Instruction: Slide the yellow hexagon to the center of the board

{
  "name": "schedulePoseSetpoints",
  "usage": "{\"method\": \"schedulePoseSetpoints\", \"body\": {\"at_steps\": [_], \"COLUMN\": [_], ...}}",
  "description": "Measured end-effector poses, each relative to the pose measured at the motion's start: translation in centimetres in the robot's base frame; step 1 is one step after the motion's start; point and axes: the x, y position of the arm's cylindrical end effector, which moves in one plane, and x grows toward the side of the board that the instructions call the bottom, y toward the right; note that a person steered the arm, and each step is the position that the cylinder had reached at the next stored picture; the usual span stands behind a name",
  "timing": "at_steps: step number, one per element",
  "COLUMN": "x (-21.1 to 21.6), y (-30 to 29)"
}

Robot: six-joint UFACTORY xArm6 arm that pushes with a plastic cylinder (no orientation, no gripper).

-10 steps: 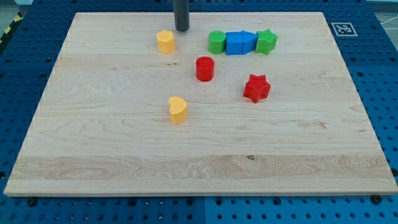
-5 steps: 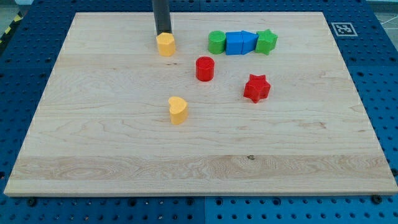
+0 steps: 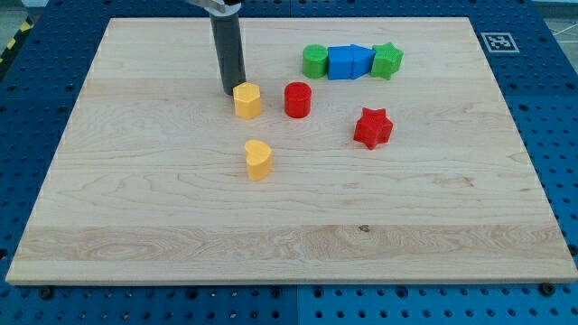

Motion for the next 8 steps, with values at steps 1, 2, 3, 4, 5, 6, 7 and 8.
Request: {"method": "schedulePoseSetpoints", "body": {"at_steps": [1, 2, 3, 4, 5, 6, 7, 8], "x": [0.1, 0.6, 1.9, 2.6, 2.6, 1.8, 1.0, 1.0], "y": [0.5, 2.2, 3.9, 4.4, 4.2, 4.2, 4.3, 5.3]}}
